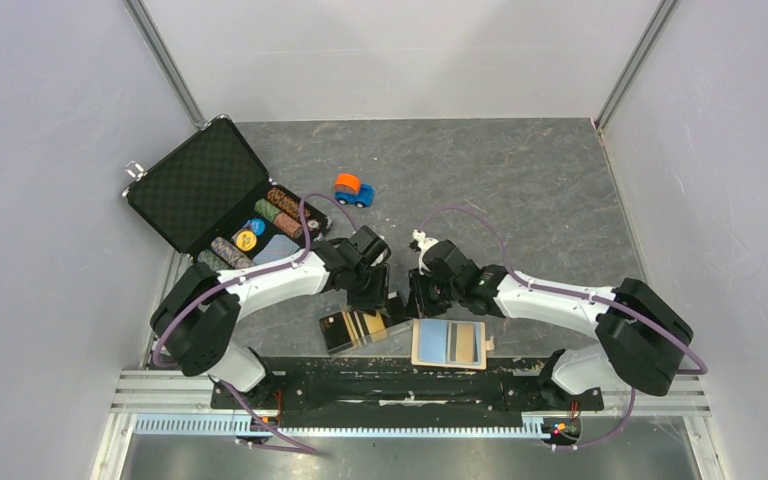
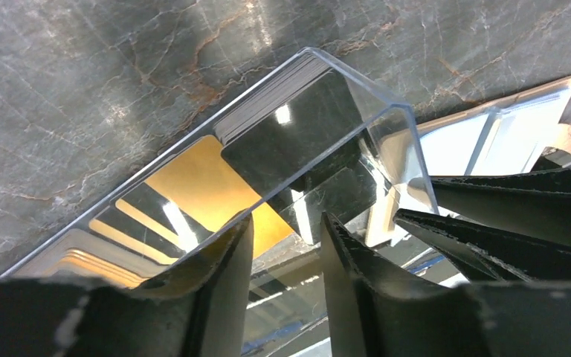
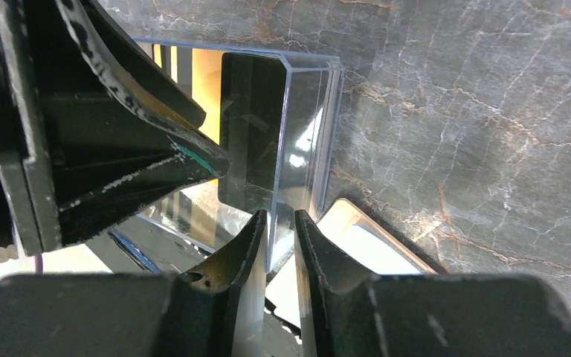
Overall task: Put the credit cards into the card holder
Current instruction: Pick up the credit card from the storage box.
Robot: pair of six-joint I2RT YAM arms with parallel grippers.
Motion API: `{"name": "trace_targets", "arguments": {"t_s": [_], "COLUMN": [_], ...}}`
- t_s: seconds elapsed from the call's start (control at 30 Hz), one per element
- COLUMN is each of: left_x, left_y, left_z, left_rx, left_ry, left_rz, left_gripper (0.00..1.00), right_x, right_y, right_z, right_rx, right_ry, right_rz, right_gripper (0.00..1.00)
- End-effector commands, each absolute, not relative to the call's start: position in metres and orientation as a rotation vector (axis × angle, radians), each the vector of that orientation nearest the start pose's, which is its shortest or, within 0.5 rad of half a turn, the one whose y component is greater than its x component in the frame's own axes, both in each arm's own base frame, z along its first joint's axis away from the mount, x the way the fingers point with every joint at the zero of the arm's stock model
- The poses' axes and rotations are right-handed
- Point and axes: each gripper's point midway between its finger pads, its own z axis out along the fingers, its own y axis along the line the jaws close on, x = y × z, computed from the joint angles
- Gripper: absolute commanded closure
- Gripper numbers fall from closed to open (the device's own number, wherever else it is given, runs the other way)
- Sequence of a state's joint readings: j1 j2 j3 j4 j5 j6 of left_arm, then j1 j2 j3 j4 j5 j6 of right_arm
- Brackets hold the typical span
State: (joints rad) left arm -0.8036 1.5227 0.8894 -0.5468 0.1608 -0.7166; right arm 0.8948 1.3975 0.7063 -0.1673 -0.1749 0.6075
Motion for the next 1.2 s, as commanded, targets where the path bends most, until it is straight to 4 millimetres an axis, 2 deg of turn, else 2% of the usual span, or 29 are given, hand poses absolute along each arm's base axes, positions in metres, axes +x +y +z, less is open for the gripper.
{"name": "trace_targets", "arguments": {"t_s": [0.0,0.1,0.2,0.37,0.43,0.5,0.57,0.8,0.87,0.97,1.03,1.17], "left_x": [0.180,0.175,0.171,0.171,0.173,0.177,0.180,0.189,0.192,0.196,0.197,0.191], "left_y": [-0.263,-0.263,-0.263,-0.265,-0.266,-0.267,-0.268,-0.274,-0.275,-0.273,-0.272,-0.267], "left_z": [0.052,0.043,0.036,0.030,0.031,0.033,0.035,0.042,0.044,0.049,0.051,0.051], "left_rx": [0.152,0.142,0.147,0.164,0.177,0.192,0.216,0.257,0.261,0.289,0.302,0.282], "left_ry": [2.862,2.895,2.922,2.938,2.939,2.933,2.932,2.923,2.913,2.908,2.909,2.917], "left_rz": [-0.588,-0.584,-0.581,-0.568,-0.553,-0.531,-0.511,-0.492,-0.487,-0.452,-0.439,-0.443], "left_gripper": [0.51,0.50,0.56,0.81,0.93,0.98,0.98,0.96,0.89,0.65,0.57,0.58], "right_x": [0.169,0.168,0.166,0.164,0.163,0.161,0.159,0.156,0.155,0.152,0.149,0.147], "right_y": [0.314,0.316,0.317,0.317,0.316,0.315,0.313,0.302,0.302,0.306,0.309,0.317], "right_z": [0.083,0.082,0.084,0.088,0.088,0.087,0.085,0.085,0.086,0.086,0.085,0.086], "right_rx": [-0.482,-0.485,-0.484,-0.444,-0.408,-0.367,-0.310,-0.088,-0.053,-0.014,0.001,0.034], "right_ry": [2.479,2.476,2.473,2.461,2.458,2.450,2.441,2.371,2.352,2.345,2.345,2.333], "right_rz": [0.956,0.974,0.990,1.024,1.045,1.072,1.088,1.159,1.177,1.197,1.214,1.231], "right_gripper": [0.79,0.78,0.79,0.81,0.85,0.95,1.00,1.00,1.00,1.00,1.00,1.00]}}
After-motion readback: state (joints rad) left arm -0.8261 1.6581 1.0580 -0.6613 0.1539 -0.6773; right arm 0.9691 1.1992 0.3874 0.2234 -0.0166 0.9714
